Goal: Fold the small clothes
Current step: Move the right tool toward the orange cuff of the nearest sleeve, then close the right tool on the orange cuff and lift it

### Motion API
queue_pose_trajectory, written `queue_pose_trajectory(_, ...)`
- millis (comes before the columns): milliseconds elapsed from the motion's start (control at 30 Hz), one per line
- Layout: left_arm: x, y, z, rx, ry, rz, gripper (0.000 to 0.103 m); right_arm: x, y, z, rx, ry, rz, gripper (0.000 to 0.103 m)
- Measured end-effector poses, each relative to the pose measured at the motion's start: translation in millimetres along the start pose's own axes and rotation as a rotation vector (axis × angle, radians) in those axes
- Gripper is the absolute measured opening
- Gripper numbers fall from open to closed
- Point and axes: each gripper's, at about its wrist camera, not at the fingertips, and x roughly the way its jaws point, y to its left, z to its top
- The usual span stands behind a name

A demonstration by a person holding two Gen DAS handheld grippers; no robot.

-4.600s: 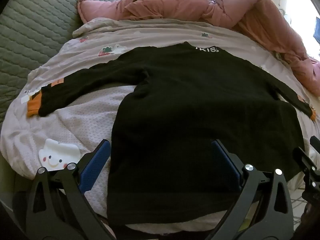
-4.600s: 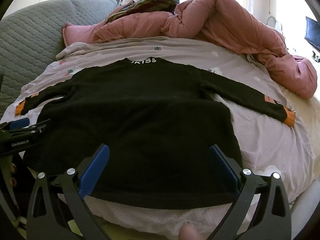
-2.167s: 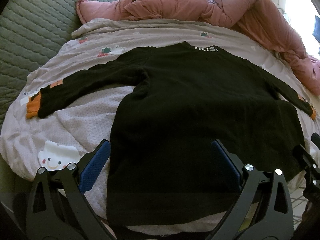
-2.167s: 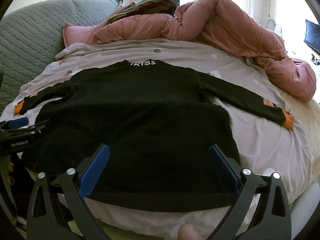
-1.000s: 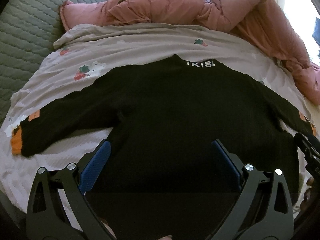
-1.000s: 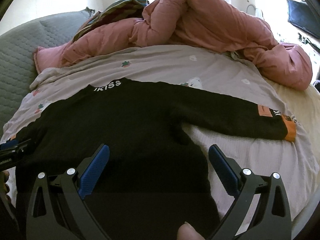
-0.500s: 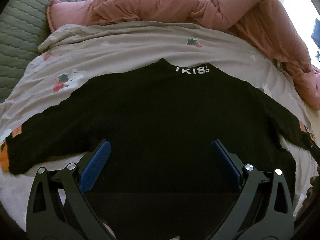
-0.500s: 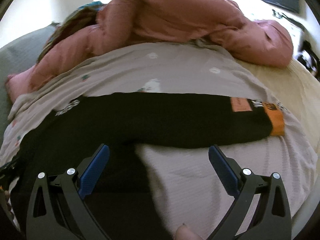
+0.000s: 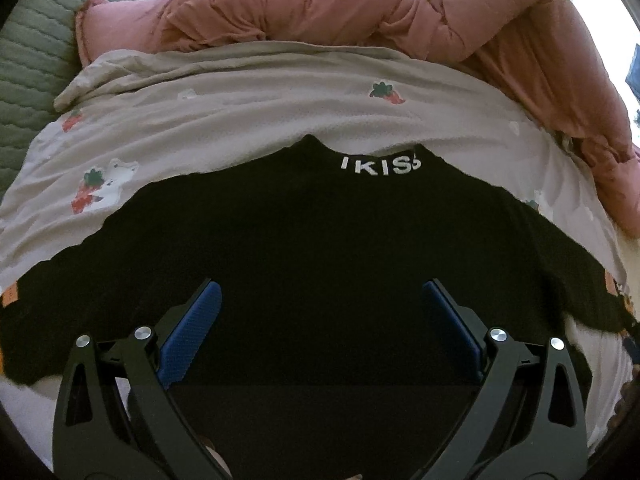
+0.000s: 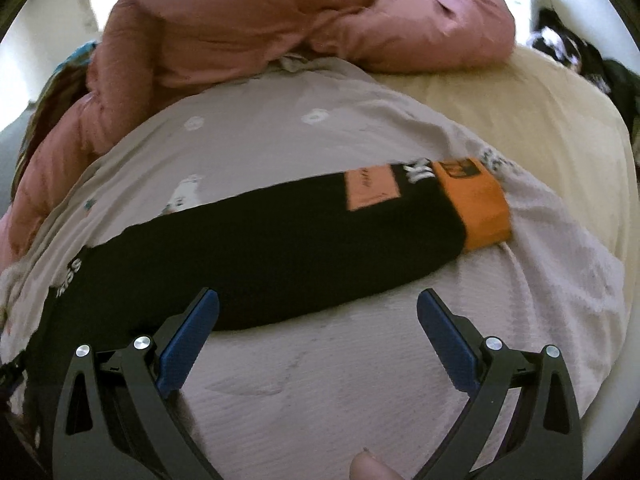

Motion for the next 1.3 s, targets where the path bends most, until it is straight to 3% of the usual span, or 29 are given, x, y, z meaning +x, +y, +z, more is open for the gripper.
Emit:
queue_pose_trajectory(267,23,-2,14,-0.024,-0.001,0.009,0.094,28,-35,8,0.143,0.065,-0.015,0.098)
queue_pose_trajectory(500,39,8,8,-0.033,0.006,0.020,0.094,43,-52,27,0.202,0.028,-0.007,0.098)
queue_pose_trajectory(733,46,20,6,-0.056,0.018,0.015,0.094,58,-69,46,0.311,-0.032,0.056,0.097)
queue_pose_trajectory(800,46,22,6,-0.060,0.020,0.011,0.094,58,-72,49,0.335,-0.047,0.076,0.088)
queue_pose_trajectory(900,45,24,5,-0.070,0.020,0.004,0.094,53,-79,50,0.354,-0.075,0.096,0.056)
queue_pose_trajectory(933,45,24,4,-0.072,0.021,-0.001,0.094,53,-80,50,0.359,-0.077,0.105,0.041)
queue_pose_trajectory(1033,44,25,1,-0.081,0.029,-0.022,0.094,48,-77,50,0.339,-0.093,0.117,0.024)
queue_pose_trajectory(1100,43,25,1,-0.079,0.029,-0.023,0.094,41,-69,49,0.302,-0.116,0.133,0.017)
queue_pose_trajectory(1300,31,33,6,-0.093,-0.006,-0.033,0.094,5,-14,57,0.132,-0.197,0.180,0.016)
